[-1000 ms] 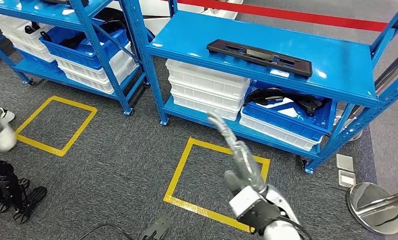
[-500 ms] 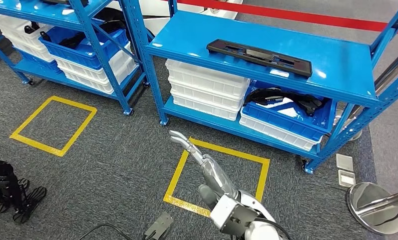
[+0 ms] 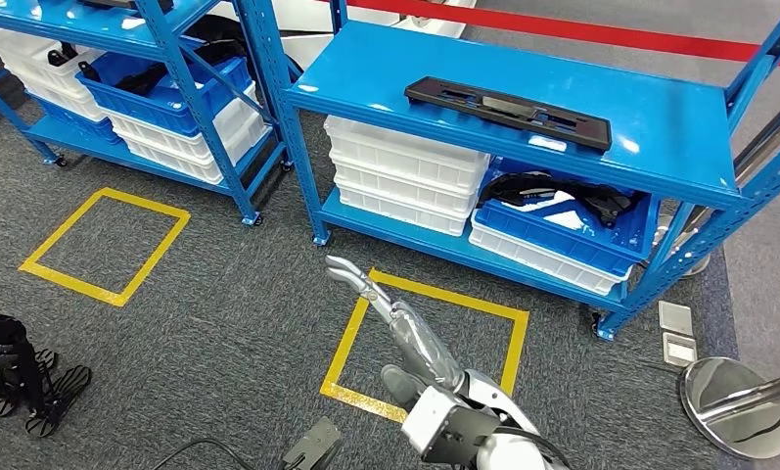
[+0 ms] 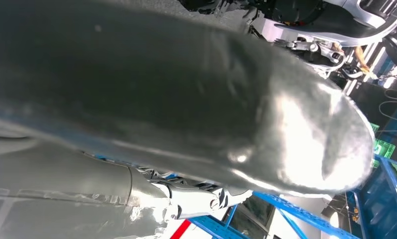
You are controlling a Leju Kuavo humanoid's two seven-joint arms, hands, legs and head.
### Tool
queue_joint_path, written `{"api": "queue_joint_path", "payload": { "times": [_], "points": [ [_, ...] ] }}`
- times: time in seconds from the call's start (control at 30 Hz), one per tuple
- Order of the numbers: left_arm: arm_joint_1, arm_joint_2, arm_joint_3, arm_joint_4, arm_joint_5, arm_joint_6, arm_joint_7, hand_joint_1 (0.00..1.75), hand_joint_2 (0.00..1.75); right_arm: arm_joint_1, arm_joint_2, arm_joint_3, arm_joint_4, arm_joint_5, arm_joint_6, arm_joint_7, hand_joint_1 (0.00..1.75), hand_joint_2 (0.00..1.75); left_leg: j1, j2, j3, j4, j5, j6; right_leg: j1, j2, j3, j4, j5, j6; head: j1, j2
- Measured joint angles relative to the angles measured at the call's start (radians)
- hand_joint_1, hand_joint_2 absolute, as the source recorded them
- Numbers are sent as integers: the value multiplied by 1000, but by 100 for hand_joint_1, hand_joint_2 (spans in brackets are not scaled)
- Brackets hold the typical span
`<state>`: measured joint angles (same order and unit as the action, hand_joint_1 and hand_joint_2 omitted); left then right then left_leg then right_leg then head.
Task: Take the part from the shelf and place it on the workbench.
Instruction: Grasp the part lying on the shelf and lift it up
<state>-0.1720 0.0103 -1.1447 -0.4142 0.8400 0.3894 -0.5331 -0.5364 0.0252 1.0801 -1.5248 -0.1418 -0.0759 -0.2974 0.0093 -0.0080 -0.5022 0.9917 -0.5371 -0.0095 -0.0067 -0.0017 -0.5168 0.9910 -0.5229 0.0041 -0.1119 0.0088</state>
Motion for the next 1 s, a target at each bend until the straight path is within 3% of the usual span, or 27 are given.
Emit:
{"api": "queue_joint_path", "payload": {
  "times": [0.7,1.0],
  "points": [
    [0,0,0,8,-6,17,0,0,0,-1,0,1,0,2,-1,3,0,0,0,0,0,0,0,0,0,0,0,0,0,0,0,0],
    [2,1,0,15,-13,-41,-4,0,0,-5,0,1,0,62,-55,27,0,0,-3,0,-1,2,0,0,-2,0,0,-1,0,0,0,0]
  ]
}}
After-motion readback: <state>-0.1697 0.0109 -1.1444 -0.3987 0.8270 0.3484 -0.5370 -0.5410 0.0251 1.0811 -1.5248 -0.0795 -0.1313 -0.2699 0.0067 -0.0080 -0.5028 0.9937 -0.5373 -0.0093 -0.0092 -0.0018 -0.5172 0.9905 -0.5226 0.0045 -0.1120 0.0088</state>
